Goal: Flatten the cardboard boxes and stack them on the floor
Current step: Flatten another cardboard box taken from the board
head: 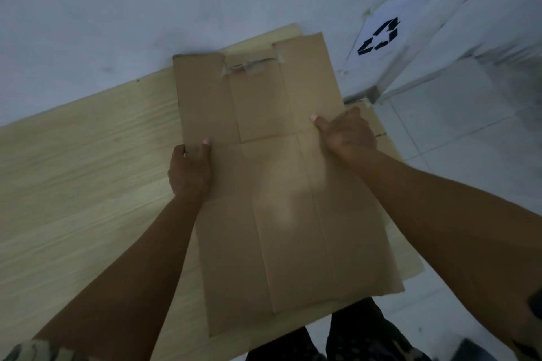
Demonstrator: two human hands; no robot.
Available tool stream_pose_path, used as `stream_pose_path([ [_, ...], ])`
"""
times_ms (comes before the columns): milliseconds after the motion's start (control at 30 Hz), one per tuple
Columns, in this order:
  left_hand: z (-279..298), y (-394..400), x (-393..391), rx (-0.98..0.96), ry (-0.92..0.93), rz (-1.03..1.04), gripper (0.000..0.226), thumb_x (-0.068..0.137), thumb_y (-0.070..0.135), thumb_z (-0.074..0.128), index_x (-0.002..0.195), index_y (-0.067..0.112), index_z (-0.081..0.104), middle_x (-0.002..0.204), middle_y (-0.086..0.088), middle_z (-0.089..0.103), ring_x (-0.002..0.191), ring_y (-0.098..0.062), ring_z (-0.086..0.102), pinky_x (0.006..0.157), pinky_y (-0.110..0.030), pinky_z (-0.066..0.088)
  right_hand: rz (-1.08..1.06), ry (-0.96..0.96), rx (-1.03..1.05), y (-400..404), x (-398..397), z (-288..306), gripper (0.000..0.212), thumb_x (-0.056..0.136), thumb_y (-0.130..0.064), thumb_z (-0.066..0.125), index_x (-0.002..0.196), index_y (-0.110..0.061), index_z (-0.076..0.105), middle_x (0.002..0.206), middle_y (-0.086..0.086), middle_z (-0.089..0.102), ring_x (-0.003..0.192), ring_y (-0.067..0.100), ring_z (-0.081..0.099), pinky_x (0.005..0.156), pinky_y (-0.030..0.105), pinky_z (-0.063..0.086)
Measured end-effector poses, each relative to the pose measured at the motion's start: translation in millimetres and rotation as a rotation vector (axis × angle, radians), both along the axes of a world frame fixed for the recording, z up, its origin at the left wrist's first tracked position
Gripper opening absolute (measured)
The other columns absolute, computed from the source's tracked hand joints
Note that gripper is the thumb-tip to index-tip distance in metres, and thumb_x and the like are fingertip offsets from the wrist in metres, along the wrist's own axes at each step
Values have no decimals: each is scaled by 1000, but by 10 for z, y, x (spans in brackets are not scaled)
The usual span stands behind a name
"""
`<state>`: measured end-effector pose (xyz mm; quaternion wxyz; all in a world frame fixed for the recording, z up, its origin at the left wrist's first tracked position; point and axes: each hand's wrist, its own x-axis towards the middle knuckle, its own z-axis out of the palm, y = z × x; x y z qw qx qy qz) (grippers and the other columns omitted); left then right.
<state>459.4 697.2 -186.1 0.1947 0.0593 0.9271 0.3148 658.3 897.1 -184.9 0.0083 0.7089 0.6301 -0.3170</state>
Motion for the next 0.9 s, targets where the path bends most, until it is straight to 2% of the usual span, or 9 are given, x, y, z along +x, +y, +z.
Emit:
stream_pose_path([
  [100, 74, 26, 29, 1, 52, -11, 50, 88, 55, 60, 117, 14, 62, 120, -9, 66, 112, -31, 59, 88, -33, 42, 91, 6, 36, 28, -11, 114, 82, 79, -71, 65, 136, -14, 44, 135, 9, 57, 121, 32, 57, 92, 41, 44],
  [200, 256, 70, 57, -42, 80, -91, 44, 90, 50, 59, 112, 11, 62, 116, -11, 67, 109, -33, 60, 80, -32, 37, 237, 51, 97, 7, -11, 281, 56, 87, -59, 63, 120, -16, 53, 122, 8, 60, 109, 28, 59, 77, 33, 41],
  [300, 448, 115, 137, -50, 114, -180, 41, 93, 48, 56, 105, 9, 59, 110, -13, 67, 105, -35, 60, 77, -35, 38, 331, 103, 150, -72, 55, 431, 32, 96, -49, 53, 104, -18, 50, 110, 10, 61, 98, 29, 60, 72, 33, 42],
  [433, 746, 170, 353, 16, 172, -254, 38, 96, 47, 51, 102, 10, 56, 105, -14, 67, 99, -36, 61, 78, -40, 45, 303, 145, 231, -132, 356, 677, 35, 99, -49, 48, 103, -14, 49, 101, 12, 62, 88, 31, 60, 74, 39, 51],
  [567, 1075, 368, 760, 65, 231, -287, 38, 98, 44, 47, 104, 7, 53, 107, -18, 66, 101, -39, 60, 76, -40, 42, 293, 167, 293, 36, 805, 984, 38, 100, -48, 47, 104, -11, 48, 103, 16, 62, 87, 31, 59, 68, 36, 44],
  [667, 1223, 629, 1203, 107, 235, -283, 38, 99, 43, 46, 106, 6, 52, 108, -20, 65, 101, -40, 59, 72, -37, 37, 296, 174, 341, 289, 1250, 1217, 34, 100, -49, 46, 101, -15, 44, 103, 13, 60, 83, 28, 52, 68, 35, 38],
  [900, 1342, 1484, 2458, 182, 242, -237, 41, 97, 46, 47, 110, 7, 54, 110, -18, 66, 102, -38, 60, 73, -36, 38, 250, 168, 408, 1078, 2553, 1441, 42, 98, -51, 47, 111, -11, 50, 108, 17, 62, 97, 37, 59, 75, 38, 45],
])
